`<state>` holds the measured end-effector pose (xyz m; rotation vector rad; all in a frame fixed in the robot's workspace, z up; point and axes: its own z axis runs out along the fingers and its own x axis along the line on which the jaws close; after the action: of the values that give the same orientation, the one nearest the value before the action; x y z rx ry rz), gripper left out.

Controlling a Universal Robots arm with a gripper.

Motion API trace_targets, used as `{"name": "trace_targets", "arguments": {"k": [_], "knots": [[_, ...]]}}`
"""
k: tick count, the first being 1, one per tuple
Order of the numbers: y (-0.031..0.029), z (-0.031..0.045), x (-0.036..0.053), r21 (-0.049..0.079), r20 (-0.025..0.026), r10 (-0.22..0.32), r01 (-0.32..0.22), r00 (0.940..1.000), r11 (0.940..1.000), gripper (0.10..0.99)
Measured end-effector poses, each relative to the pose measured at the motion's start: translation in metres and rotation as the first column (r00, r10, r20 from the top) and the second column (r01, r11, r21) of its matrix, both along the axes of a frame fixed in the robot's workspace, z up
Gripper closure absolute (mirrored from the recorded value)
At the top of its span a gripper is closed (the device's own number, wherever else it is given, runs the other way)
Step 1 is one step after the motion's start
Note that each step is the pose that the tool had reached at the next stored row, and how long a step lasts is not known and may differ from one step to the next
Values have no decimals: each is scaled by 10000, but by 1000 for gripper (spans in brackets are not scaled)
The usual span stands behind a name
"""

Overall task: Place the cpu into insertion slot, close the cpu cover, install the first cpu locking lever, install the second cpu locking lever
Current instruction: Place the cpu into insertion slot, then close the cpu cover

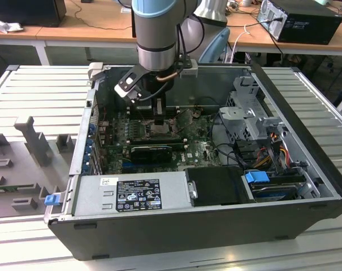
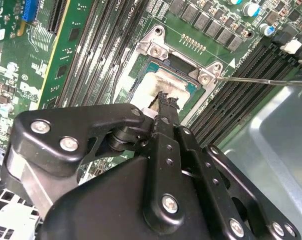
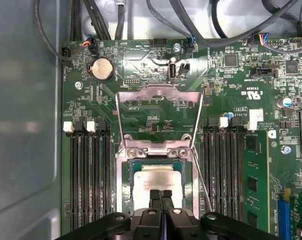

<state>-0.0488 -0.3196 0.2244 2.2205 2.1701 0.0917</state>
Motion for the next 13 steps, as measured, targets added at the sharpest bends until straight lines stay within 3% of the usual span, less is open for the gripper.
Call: {"name": "trace_targets", "arguments": {"k": [7,11,13], "knots": [[0,71,2,3,-4,1,-1,10000,10000,980],[-4,72,64,11,-85,-1,1,10000,10000,980],[-6,72,86,13,-98,-2,2,10000,10000,980]]}}
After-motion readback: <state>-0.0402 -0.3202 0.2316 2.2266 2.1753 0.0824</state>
